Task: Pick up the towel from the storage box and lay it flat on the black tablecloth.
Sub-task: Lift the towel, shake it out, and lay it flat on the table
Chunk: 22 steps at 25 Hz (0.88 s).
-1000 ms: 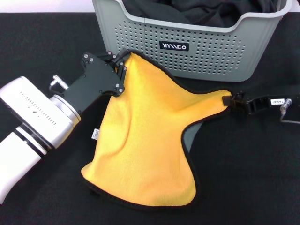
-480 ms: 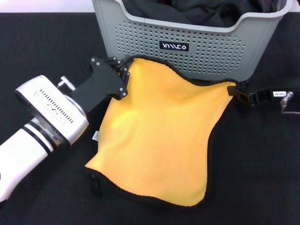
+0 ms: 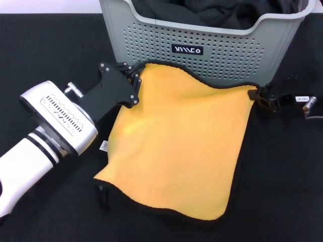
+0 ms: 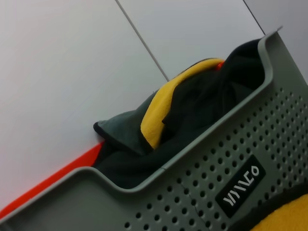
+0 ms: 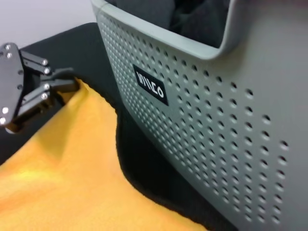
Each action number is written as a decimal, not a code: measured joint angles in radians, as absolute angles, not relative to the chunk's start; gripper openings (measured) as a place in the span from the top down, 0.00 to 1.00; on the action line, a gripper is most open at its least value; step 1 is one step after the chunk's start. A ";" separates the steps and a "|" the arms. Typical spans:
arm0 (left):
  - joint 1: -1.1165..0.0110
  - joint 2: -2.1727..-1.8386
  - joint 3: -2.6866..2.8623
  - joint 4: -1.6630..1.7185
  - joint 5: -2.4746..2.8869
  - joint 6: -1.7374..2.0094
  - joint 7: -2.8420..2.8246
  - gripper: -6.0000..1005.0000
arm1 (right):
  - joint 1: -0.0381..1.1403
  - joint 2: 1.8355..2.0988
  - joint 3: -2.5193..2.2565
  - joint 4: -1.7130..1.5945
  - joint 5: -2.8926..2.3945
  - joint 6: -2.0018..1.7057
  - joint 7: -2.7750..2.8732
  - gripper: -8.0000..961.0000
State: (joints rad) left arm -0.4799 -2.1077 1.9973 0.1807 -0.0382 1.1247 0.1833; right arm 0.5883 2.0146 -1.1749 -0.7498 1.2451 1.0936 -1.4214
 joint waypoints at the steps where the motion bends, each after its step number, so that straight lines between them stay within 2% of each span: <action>1: -0.480 -2.108 1.997 0.183 -0.040 1.125 0.183 0.97 | 0.588 2.015 -1.176 -0.747 1.246 1.087 -1.431 0.98; 13: -0.484 -2.108 1.997 0.207 -0.033 1.125 0.184 0.96 | 0.585 2.013 -1.172 -0.746 1.247 1.080 -1.400 0.98; 22: -0.485 -2.108 1.997 0.207 -0.034 1.054 0.205 0.94 | 0.571 2.006 -1.169 -0.749 1.252 1.084 -1.354 0.93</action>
State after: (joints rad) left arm -0.4848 -2.1077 1.9973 0.2072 -0.0343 1.0541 0.2053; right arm 0.5711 2.0065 -1.1693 -0.7493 1.2515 1.0842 -1.3541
